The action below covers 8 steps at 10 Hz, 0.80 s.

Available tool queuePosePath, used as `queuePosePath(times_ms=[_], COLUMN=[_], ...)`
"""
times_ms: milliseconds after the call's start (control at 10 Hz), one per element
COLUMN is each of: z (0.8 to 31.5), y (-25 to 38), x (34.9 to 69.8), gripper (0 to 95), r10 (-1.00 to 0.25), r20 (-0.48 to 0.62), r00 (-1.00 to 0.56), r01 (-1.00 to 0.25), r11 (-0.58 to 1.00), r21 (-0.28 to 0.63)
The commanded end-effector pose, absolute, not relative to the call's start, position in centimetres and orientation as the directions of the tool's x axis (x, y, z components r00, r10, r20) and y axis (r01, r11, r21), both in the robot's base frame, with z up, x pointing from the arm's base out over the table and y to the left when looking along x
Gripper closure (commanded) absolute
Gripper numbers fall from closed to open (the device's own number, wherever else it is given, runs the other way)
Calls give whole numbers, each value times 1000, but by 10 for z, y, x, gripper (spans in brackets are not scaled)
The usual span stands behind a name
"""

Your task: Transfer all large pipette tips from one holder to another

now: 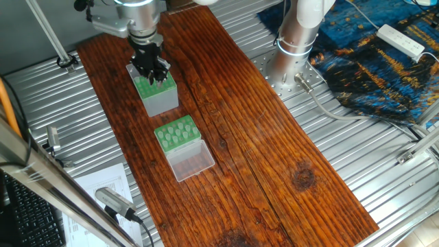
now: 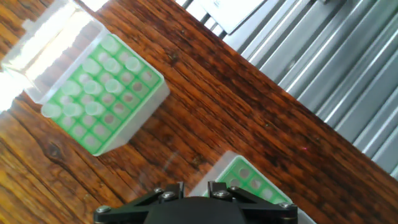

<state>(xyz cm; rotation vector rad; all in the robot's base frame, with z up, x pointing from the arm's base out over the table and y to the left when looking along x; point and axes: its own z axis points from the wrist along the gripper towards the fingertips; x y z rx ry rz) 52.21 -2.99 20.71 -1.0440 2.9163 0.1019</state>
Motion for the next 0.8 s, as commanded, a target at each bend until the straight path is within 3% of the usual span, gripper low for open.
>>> queuePosePath(times_ms=[100, 300, 800], z=[207, 191, 185], y=[-30, -57, -77], x=[520, 529, 530], gripper=[760, 760, 760], r10=[-270, -355, -372], r20=[-13, -49, -20], r00=[-963, -934, -928], r01=[-270, -355, -370], r11=[963, 935, 926], r21=[5, -14, -71])
